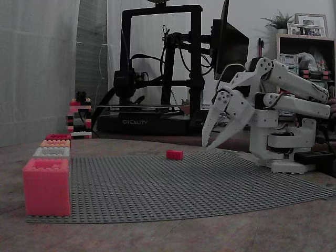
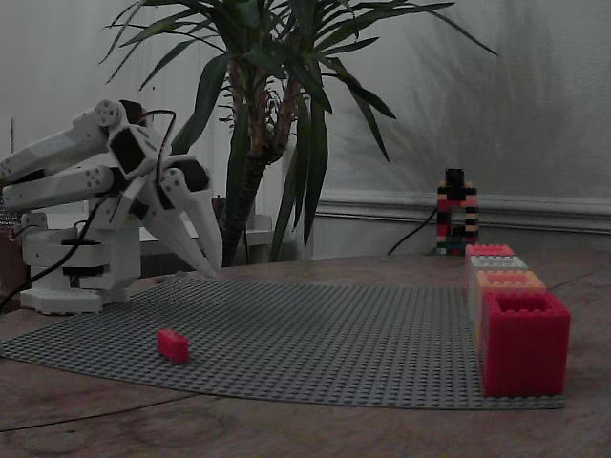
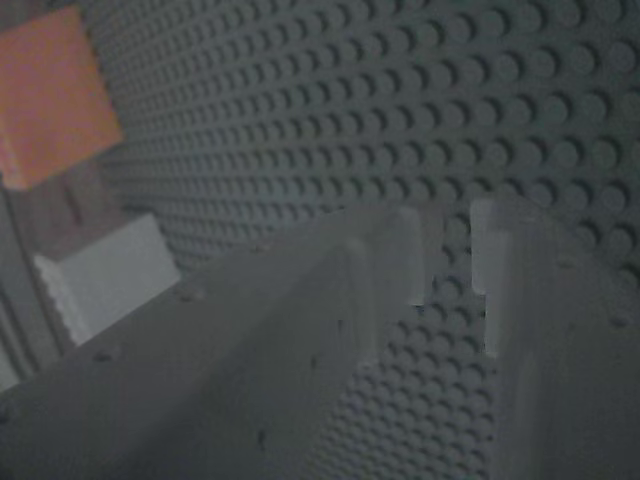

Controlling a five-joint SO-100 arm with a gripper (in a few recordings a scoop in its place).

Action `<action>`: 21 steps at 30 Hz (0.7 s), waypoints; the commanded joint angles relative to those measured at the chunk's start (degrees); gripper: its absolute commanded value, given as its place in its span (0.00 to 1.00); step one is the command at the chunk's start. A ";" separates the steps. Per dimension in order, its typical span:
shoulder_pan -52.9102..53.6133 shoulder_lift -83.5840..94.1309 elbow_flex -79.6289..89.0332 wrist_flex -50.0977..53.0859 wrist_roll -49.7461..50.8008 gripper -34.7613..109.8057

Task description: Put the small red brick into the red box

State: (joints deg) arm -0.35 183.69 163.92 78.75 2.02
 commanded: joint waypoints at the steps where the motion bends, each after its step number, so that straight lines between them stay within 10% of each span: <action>1: -1.32 0.79 0.00 1.67 1.67 0.24; 21: -1.32 0.79 0.09 0.09 1.05 0.24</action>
State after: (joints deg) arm -0.35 183.69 164.00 78.49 2.02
